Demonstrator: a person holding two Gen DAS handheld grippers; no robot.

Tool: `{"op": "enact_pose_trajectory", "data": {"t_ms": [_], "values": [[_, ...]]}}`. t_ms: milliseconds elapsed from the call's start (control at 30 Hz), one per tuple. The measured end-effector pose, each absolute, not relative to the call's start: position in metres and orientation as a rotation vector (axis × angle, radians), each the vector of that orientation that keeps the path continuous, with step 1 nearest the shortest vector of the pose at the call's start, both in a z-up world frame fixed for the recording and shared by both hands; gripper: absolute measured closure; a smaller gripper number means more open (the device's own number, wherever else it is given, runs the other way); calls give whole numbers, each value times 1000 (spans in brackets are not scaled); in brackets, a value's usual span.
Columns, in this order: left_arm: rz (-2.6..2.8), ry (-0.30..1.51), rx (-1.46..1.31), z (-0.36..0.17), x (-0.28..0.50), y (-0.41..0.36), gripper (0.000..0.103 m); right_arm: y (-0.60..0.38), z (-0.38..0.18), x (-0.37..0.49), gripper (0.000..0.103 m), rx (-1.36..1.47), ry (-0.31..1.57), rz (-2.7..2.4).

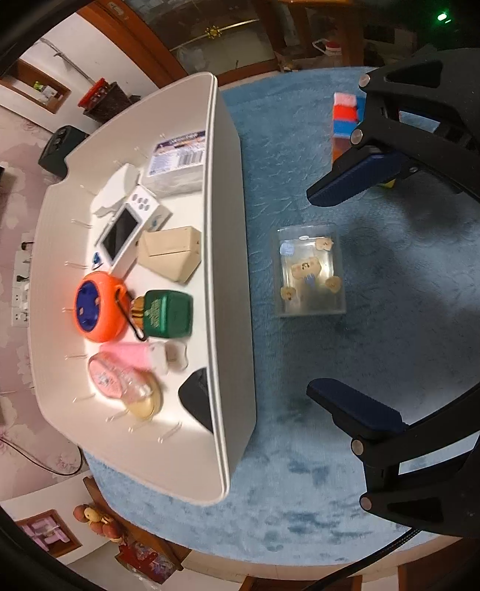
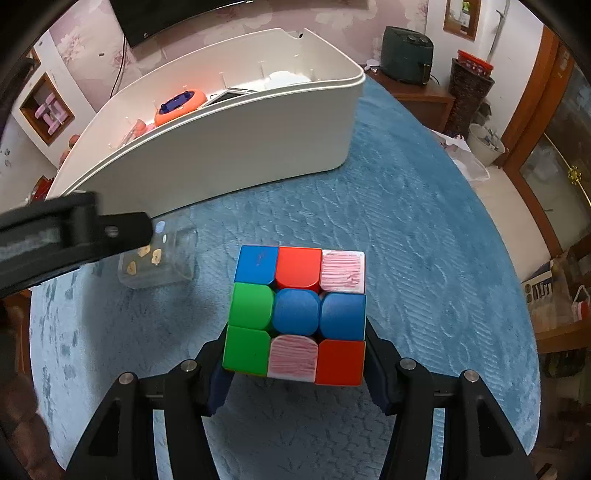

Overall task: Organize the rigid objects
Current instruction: 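Grasp the clear sticker box with the left tool while the right tool grasps the Rubik's cube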

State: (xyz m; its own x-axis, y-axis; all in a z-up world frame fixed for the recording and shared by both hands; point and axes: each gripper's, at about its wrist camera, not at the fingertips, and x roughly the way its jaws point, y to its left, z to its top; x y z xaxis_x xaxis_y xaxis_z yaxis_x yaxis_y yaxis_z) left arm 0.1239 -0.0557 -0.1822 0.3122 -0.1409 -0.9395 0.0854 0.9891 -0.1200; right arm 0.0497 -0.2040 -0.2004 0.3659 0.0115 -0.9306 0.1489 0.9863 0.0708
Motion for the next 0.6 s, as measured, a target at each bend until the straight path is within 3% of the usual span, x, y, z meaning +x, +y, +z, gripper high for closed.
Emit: {"op": "enact_pose_trajectory", "data": {"t_ms": [367,600], "values": [[-72,1283,-21,-212,135,-69,8,-206,-201,50,43,155,1200,-73],[-29,1317,-38,-227,137,-66,19,-207,-201,50,43,157,1204,-69]]}}
